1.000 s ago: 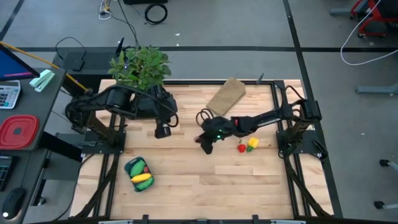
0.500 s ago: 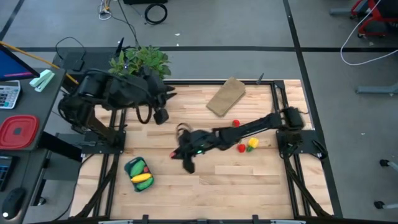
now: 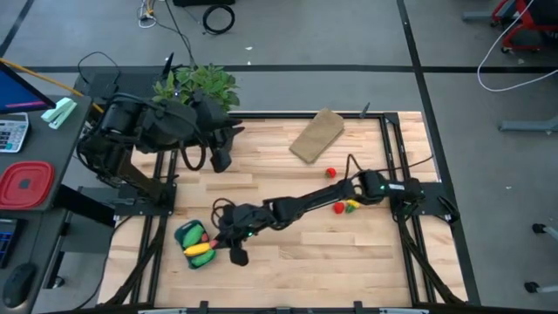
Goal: Pick and placing Produce into tupperware
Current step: Put the pink peach into the blue bin
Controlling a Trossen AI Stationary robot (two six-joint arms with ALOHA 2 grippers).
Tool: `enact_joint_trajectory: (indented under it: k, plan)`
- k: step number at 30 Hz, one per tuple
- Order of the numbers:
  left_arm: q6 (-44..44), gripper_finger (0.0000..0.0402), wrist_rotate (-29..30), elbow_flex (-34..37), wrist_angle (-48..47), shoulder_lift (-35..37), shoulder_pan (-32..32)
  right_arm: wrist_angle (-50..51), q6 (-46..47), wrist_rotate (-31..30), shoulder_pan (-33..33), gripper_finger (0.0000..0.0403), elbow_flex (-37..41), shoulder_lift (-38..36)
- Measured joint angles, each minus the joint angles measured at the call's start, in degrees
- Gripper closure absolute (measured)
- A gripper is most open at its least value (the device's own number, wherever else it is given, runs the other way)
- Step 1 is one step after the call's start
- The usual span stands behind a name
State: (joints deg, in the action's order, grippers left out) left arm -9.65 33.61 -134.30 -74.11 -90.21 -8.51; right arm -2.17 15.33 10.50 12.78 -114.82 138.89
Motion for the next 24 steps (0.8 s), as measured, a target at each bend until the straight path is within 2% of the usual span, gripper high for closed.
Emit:
enact_joint_trajectory:
  k: [10,16,24]
  plan:
    - [0.0,0.033,0.0,0.0,0.0,0.0,0.0,-1.1,-0.8,-1.5,1.2,0.034,-7.9,8.5]
    - [0.0,0.0335,0.0,0.0,0.0,0.0,0.0,-3.9,-3.6,-5.7,1.2,0.034,-8.6,9.5]
    - [0.0,0.0324,0.0,0.0,0.0,0.0,0.0,-4.4,-3.6,-5.8,1.7,0.0339,-8.5,10.9]
